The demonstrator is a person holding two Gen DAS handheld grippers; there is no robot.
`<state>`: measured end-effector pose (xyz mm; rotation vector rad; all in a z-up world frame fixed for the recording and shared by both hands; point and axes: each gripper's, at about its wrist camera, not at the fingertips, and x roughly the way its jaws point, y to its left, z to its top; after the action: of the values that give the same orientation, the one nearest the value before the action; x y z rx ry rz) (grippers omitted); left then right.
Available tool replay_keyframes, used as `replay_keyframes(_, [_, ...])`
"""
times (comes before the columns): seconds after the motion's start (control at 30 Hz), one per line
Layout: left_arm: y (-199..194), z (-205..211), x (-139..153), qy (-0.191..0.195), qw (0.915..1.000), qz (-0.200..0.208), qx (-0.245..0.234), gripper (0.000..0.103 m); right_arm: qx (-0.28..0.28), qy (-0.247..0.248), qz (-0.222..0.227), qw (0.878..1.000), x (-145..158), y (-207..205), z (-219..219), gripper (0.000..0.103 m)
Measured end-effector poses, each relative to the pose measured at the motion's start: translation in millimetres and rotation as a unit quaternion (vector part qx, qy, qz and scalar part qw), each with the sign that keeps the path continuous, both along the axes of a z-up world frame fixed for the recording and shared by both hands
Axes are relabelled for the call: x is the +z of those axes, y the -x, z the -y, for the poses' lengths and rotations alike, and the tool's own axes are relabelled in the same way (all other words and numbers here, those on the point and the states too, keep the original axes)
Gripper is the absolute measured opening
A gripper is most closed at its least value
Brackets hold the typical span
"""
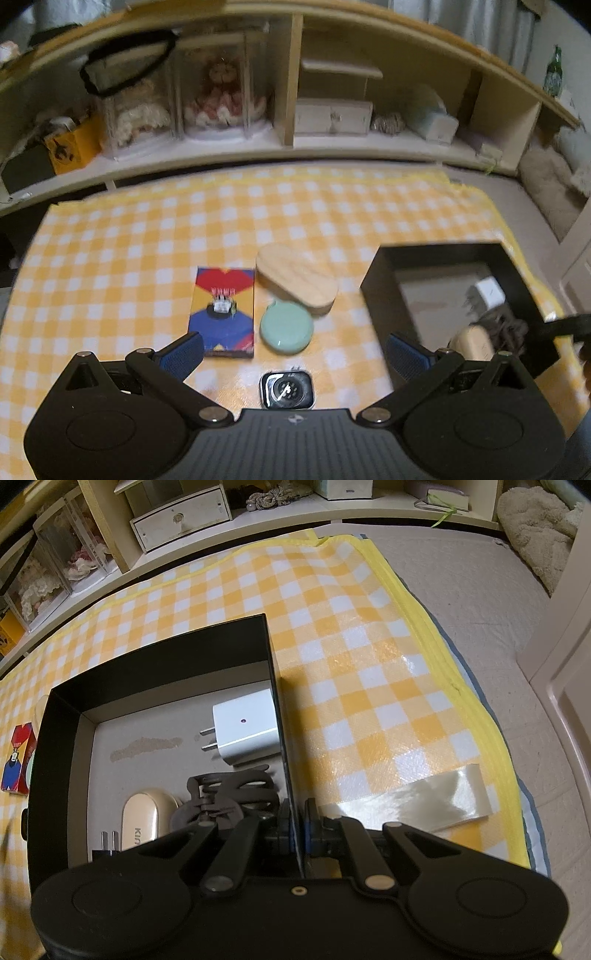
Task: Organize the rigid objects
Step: 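Lower the left gripper onto the black smartwatch and close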
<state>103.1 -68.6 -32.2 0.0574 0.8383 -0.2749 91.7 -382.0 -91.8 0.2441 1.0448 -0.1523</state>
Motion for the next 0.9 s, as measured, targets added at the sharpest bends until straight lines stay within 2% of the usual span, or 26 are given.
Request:
replay_keyframes(0.13, [-7.6,-4.2,-24.5,0.006,0.9988,-0.047,0.007,0.101,-0.001,-0.001,-0.001,1.0,0.6,-0.3,0.8,0.006])
replay_keyframes(0.23, [-10.1,-4.7,-39.7,0.008,0.9972,-0.07,0.024,0.089,-0.002,-0.003,-0.001,1.0,0.8,0.1,1.5,0.006])
replay_keyframes(0.47, [-11.0,0.9,-64.1,0.006,0.9949,-0.092,0.041,0.076,-0.002,-0.001,-0.003,1.0,2.2,-0.4,0.6,0.005])
replay_keyframes(0.7, [-10.0,4.1,-67.3,-0.004,0.9952,-0.083,0.051,0.073,-0.002,0.001,-0.004,1.0,2.3,-0.7,0.7,0.005])
replay_keyframes(0.73, [-9.3,4.8,-67.1,-0.01,0.9954,-0.079,0.053,0.07,-0.002,0.001,-0.004,1.0,2.2,-0.8,1.0,0.005])
replay_keyframes(0.8, [-7.0,6.0,-66.9,-0.022,0.9958,-0.069,0.055,0.051,-0.003,0.0,-0.004,1.0,2.1,-0.8,1.4,0.005])
replay_keyframes(0.9, [-6.6,3.9,-66.3,-0.017,0.9961,-0.07,0.052,0.046,-0.002,0.001,-0.005,1.0,2.1,-0.7,1.4,0.005])
